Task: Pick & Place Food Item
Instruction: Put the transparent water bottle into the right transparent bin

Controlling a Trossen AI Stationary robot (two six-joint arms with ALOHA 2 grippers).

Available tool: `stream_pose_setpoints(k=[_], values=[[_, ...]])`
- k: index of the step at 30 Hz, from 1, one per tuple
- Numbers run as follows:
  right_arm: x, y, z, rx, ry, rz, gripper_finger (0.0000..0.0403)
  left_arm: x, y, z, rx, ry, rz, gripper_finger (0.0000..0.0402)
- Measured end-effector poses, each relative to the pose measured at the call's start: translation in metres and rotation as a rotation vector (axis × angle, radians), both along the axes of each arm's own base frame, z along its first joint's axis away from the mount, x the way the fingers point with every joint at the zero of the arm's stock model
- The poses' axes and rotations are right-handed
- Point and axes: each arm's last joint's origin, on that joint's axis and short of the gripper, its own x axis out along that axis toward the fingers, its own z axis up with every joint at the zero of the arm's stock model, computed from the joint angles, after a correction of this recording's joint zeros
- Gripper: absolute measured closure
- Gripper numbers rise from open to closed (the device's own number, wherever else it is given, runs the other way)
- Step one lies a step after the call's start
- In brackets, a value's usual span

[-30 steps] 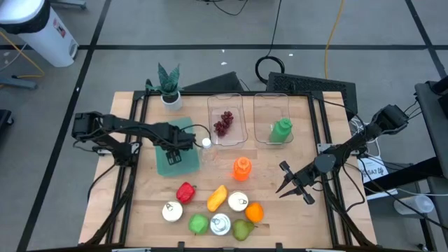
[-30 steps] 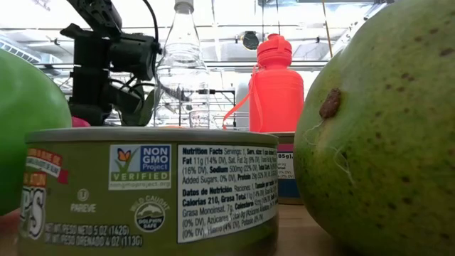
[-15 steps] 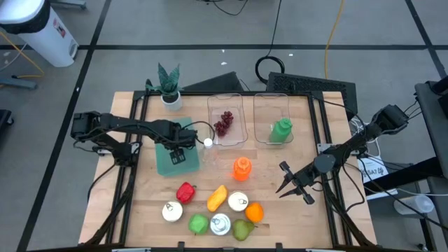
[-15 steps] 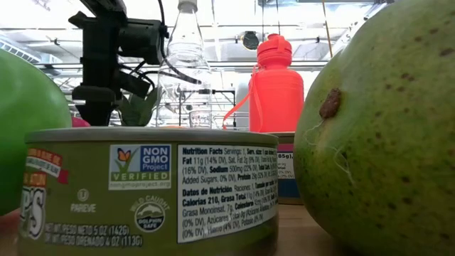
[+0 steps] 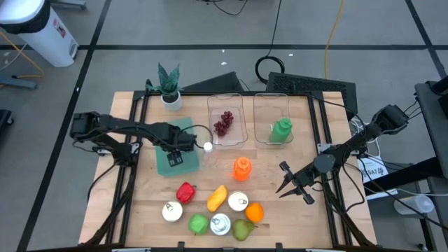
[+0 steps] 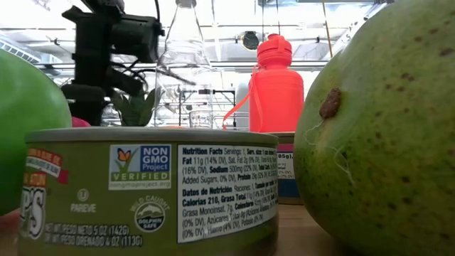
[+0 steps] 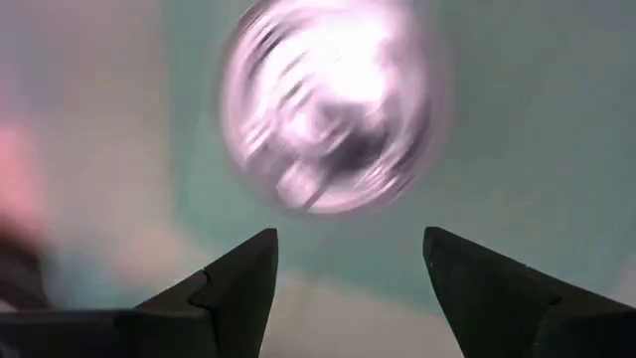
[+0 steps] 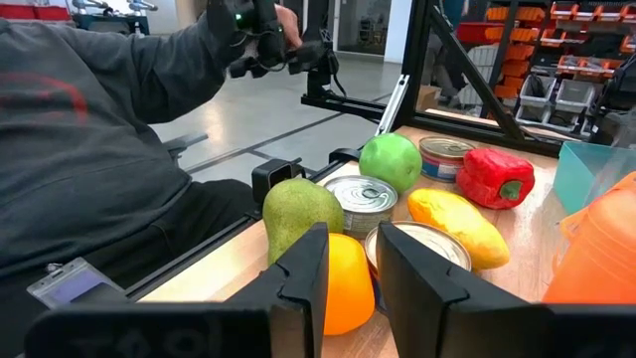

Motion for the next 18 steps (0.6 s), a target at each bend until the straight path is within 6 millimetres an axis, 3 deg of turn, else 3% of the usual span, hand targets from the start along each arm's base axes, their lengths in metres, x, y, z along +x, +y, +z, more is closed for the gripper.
stream_pose_setpoints(k=[4,8,13,18], values=[[0.0,0.0,0.0,-0.001,0.0,0.0,0.0328,-0.017,-0.001,0.008,0.085,0.108,0.077,0.0166],[0.0,0.0,-0.001,-0.004,0.004,0.0,0.0328,-0.029,-0.005,0.023,0.19,0.065,0.11,0.0205],[0.0,0.0,-0.002,-0.012,0.014,0.0,0.0328,-0.045,-0.02,0.054,0.279,-0.238,0.068,0.027],[0.0,0.0,-0.002,-0.019,0.008,0.0,0.0328,-0.053,-0.045,0.093,0.284,-0.731,-0.099,0.0344]])
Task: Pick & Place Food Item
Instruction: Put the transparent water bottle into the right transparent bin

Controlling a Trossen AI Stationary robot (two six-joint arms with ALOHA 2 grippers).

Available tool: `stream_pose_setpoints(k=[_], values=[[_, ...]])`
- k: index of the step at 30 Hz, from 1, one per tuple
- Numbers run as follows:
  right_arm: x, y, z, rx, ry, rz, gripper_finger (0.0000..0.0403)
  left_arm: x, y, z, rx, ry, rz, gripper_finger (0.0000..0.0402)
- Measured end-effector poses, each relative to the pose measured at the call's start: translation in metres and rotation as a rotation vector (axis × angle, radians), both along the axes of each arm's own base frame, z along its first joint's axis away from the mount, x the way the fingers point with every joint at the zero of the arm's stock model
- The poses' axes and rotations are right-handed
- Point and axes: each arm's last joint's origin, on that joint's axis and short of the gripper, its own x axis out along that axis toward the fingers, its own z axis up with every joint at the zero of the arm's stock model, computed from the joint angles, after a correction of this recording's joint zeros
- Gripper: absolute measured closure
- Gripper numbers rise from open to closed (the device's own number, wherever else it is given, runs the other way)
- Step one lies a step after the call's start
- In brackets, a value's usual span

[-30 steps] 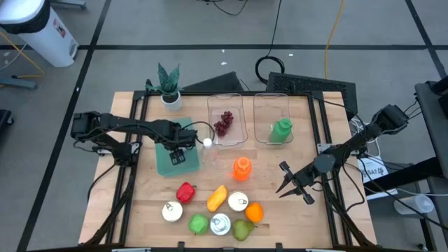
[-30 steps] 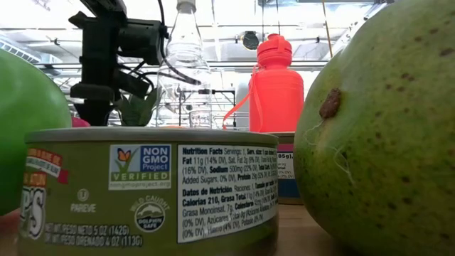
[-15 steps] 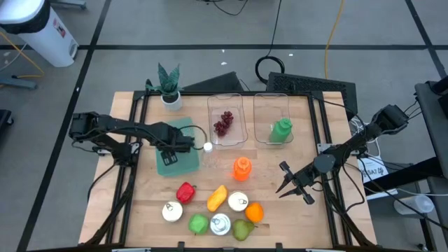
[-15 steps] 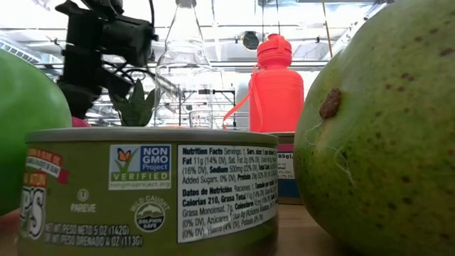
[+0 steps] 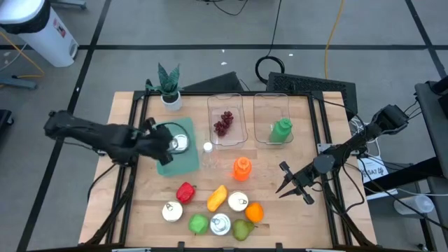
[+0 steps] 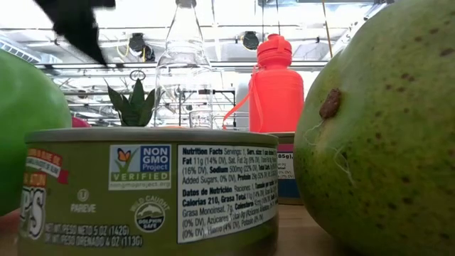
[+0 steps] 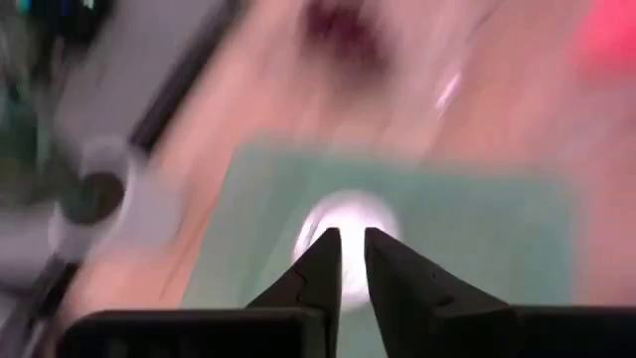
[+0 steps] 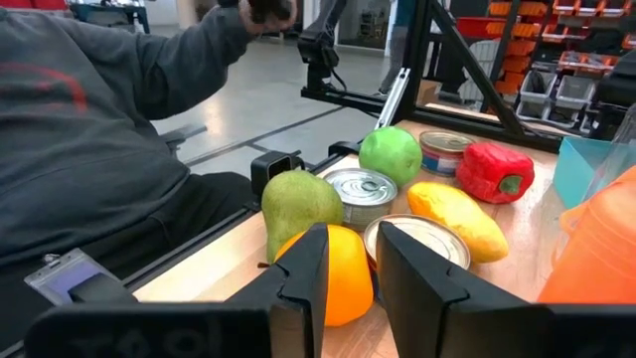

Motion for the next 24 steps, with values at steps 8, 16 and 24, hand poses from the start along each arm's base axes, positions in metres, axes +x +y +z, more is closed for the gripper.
stream_pose_setpoints(k=[8,16,24], values=[[0.0,0.0,0.0,-0.002,-0.001,0.0,0.0328,0.002,-0.04,0.023,0.132,-0.582,-0.437,0.0352],[0.0,0.0,0.0,-0.019,-0.012,0.002,0.0328,0.011,-0.021,-0.037,0.151,-0.759,-0.585,0.0352],[0.0,0.0,-0.001,-0.012,0.004,0.001,0.0328,-0.02,-0.003,-0.1,0.1,-0.92,-0.593,0.0352]])
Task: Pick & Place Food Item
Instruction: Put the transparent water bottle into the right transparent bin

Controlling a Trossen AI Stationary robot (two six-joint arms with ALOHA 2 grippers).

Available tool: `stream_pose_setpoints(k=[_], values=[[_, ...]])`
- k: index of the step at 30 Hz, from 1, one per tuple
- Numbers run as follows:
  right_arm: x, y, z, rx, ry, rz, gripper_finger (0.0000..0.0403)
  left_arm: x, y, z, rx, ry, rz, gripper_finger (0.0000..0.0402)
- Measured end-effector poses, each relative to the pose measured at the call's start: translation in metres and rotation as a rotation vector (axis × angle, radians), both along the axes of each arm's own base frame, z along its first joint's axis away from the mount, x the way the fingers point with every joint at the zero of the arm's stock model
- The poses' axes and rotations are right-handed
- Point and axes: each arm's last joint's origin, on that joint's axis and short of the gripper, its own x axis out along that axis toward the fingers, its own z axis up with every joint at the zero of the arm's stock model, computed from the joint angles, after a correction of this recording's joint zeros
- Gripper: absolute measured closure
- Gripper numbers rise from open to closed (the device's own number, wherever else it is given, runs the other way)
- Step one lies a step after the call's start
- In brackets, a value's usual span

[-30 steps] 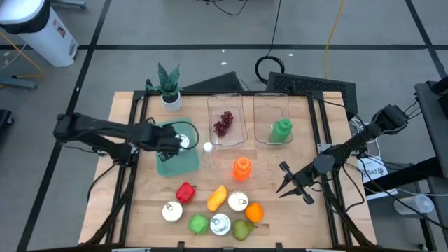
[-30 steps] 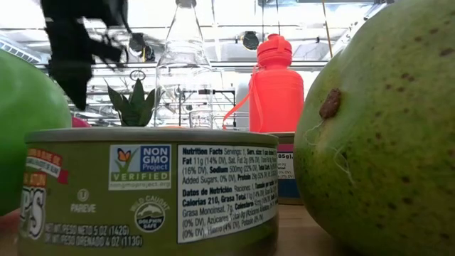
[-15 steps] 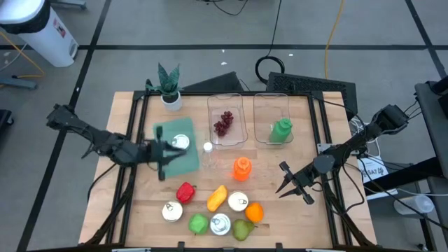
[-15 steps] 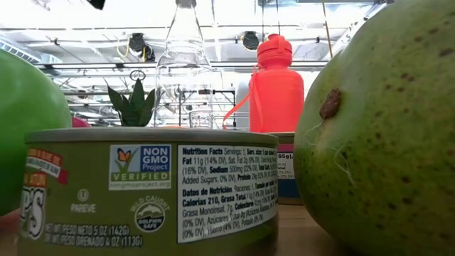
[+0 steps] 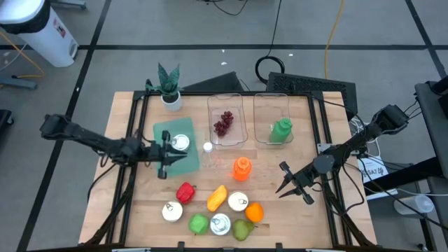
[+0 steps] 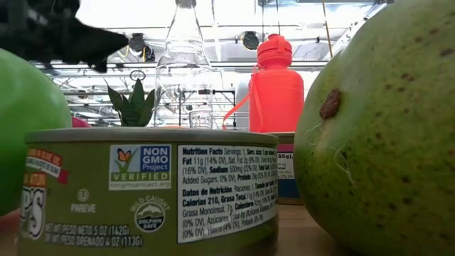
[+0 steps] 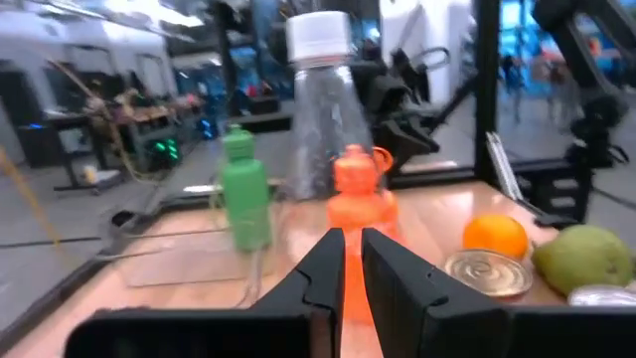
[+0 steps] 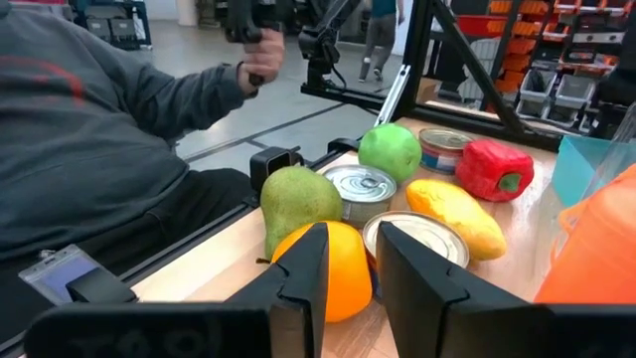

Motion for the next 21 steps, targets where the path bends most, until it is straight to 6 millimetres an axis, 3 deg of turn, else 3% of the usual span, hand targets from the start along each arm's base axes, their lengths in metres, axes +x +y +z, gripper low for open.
stream_pose_setpoints(k=[6,11,21], values=[[0.0,0.0,0.0,0.002,-0.002,0.0,0.0328,-0.01,0.0,-0.013,-0.048,0.066,0.136,0.0352],[0.0,0.0,0.0,0.008,0.008,0.0,0.0328,-0.016,-0.014,-0.01,-0.014,0.045,0.059,0.0352],[0.0,0.0,0.0,0.004,0.009,0.001,0.0328,-0.025,-0.027,-0.021,-0.049,0.144,0.171,0.0352]])
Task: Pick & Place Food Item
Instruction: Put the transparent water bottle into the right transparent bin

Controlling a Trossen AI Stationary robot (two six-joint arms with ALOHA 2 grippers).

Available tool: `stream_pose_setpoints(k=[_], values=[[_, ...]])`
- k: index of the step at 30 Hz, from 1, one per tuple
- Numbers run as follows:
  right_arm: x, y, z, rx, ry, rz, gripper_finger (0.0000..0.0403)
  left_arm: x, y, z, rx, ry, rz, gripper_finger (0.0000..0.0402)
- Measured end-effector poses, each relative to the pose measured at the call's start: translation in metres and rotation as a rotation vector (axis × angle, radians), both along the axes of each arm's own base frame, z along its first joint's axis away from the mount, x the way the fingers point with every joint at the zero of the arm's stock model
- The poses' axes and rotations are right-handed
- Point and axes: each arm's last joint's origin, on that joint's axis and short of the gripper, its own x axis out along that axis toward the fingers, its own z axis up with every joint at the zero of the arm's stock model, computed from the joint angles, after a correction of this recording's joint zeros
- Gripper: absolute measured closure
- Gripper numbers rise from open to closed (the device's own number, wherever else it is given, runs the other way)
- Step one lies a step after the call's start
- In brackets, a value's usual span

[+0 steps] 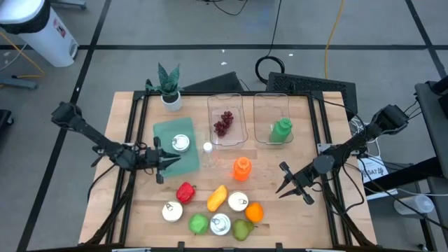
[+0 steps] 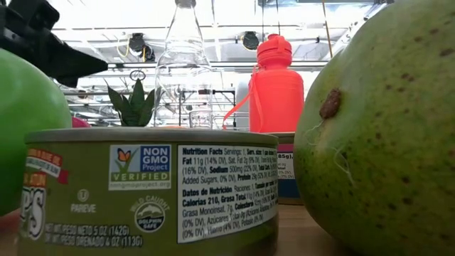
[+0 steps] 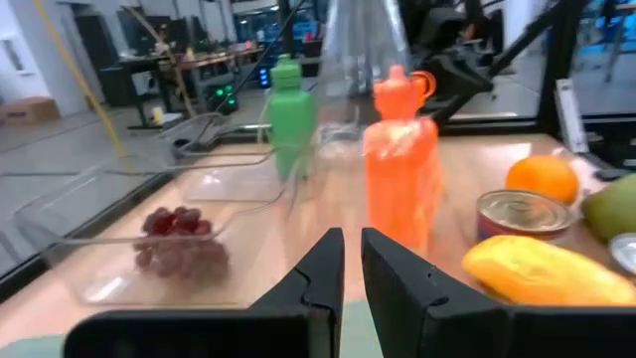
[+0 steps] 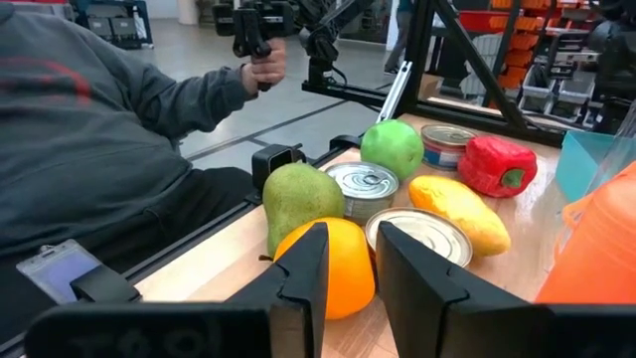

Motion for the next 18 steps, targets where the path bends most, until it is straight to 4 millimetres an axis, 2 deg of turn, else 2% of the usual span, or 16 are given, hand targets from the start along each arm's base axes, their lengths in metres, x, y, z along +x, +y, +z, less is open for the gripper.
stream_pose_setpoints(k=[6,10,13,18], values=[[0.0,0.0,0.0,-0.004,-0.007,-0.005,0.0328,0.0,-0.001,0.0,0.008,0.002,-0.009,0.0352],[0.004,0.0,0.008,-0.011,-0.054,-0.05,0.0329,0.0,-0.001,0.0,0.033,0.006,-0.007,0.0352],[0.015,0.006,0.023,-0.046,-0.061,-0.035,0.0345,0.0,-0.001,0.001,0.034,-0.003,-0.007,0.0352],[0.036,0.013,0.06,-0.122,-0.088,-0.045,0.0378,0.0,-0.001,0.003,0.015,-0.022,-0.007,0.0352]])
